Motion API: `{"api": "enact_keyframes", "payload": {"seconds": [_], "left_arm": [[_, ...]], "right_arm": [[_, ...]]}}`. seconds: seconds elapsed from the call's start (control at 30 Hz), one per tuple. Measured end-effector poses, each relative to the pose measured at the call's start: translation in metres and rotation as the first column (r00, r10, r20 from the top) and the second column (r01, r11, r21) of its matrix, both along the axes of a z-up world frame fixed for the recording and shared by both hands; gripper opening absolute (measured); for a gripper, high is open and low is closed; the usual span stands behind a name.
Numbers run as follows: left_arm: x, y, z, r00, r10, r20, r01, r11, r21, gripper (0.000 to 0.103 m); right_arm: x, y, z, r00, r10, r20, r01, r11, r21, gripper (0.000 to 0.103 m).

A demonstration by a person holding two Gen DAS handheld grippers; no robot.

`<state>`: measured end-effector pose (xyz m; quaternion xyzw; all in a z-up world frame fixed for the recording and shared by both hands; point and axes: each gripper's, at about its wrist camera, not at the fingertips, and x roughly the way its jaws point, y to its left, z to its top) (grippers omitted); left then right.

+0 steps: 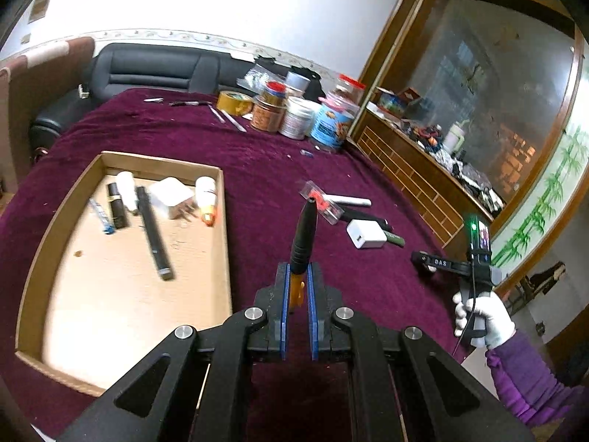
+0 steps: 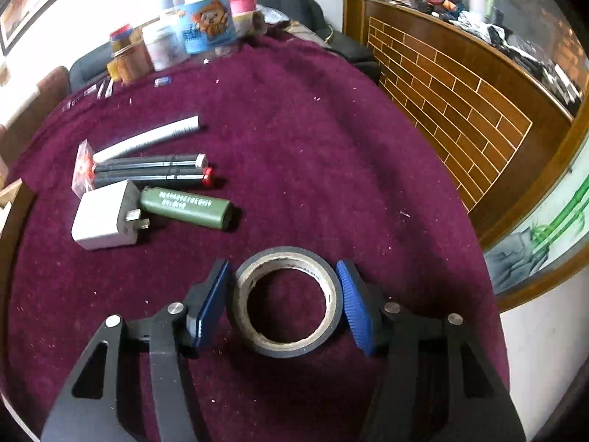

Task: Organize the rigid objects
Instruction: 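Carry the pencil toward the box with the left tool while the right tool grasps the black tape roll, then lower the pencil and tape roll into the box and open both tools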

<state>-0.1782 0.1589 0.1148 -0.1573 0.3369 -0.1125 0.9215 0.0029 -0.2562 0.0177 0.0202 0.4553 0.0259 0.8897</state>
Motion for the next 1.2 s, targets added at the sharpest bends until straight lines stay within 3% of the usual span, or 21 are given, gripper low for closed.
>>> {"api": "enact_keyframes", "payload": {"seconds": [0.3,0.5,0.7,0.97,1.03,1.1,1.2], "left_arm": [[-0.022,0.052,0.01,0.991,0.133,0.021,-0.132,0.991,-0.014,0.007],[-0.032,0.09,0.008,0.976,0.214,0.026,-0.214,0.977,-0.025,0.007],[-0.028,0.113,-0.01,0.969,0.245,-0.021,-0.246,0.967,-0.063,0.007],[-0.04,0.132,-0.02,0.958,0.283,-0.042,-0.285,0.955,-0.075,0.01],[-0.047,0.138,-0.023,0.951,0.305,-0.052,-0.309,0.948,-0.074,0.017],[-0.054,0.146,-0.028,0.939,0.338,-0.062,-0.342,0.937,-0.069,0.037],[-0.062,0.161,-0.033,0.926,0.372,-0.071,-0.377,0.922,-0.084,0.044]], "right_arm": [[-0.02,0.011,0.02,0.998,0.037,0.054,-0.043,0.994,0.1,0.058],[-0.04,0.075,0.051,0.972,0.2,0.124,-0.217,0.966,0.138,0.058],[-0.057,0.166,0.066,0.906,0.396,0.148,-0.416,0.898,0.145,0.058],[-0.081,0.281,0.062,0.783,0.61,0.12,-0.622,0.774,0.123,0.058],[-0.086,0.303,0.06,0.755,0.646,0.111,-0.655,0.747,0.114,0.058],[-0.091,0.319,0.057,0.734,0.672,0.098,-0.679,0.726,0.11,0.058],[-0.094,0.35,0.052,0.7,0.711,0.064,-0.713,0.69,0.123,0.058]]}}
